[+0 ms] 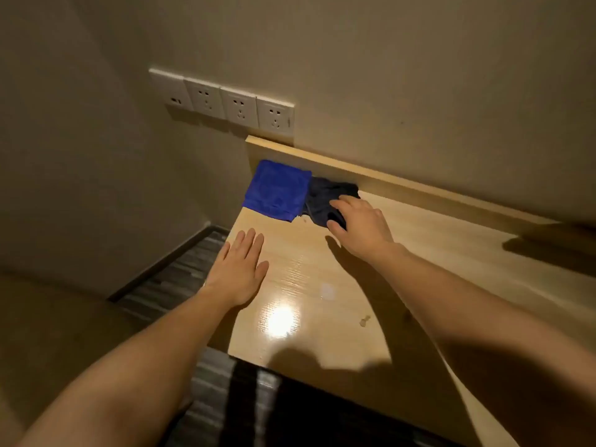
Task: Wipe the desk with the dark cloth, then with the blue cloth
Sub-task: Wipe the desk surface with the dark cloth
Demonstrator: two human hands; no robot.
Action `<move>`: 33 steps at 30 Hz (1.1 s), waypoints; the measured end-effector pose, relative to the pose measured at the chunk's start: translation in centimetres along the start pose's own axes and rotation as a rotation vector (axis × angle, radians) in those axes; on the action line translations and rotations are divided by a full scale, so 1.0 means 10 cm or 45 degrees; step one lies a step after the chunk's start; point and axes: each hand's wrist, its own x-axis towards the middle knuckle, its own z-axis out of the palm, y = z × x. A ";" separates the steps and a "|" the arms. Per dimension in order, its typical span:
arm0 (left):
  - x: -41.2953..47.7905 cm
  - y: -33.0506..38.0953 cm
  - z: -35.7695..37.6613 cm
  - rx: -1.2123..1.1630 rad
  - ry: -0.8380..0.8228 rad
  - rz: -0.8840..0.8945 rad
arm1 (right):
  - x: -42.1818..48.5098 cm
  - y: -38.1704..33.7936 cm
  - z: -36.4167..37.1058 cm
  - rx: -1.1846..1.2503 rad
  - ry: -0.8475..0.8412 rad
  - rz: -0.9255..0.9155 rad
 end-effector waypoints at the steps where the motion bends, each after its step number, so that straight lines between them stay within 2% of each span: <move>1: 0.01 -0.02 0.06 0.014 0.006 -0.004 | 0.13 0.02 0.07 -0.011 -0.016 -0.044; 5: 0.02 -0.08 0.23 0.026 0.134 -0.017 | 0.65 0.09 0.31 -0.102 -0.083 -0.120; 9: 0.05 -0.09 0.26 0.035 0.167 -0.009 | 0.85 0.27 0.53 -0.142 -0.131 -0.164; 24: 0.10 -0.15 0.30 0.016 0.204 0.040 | 0.09 0.01 0.85 -0.137 -0.097 0.089; 27: 0.09 -0.11 0.26 -0.187 0.228 0.021 | -0.12 -0.23 0.92 -0.139 -0.129 0.100; 31: -0.02 -0.13 0.27 -0.641 0.453 0.072 | -0.33 -0.68 1.03 -0.129 -0.130 0.060; 33: -0.07 -0.18 0.27 -0.836 0.450 0.096 | -0.37 -0.93 1.11 -0.128 -0.147 0.020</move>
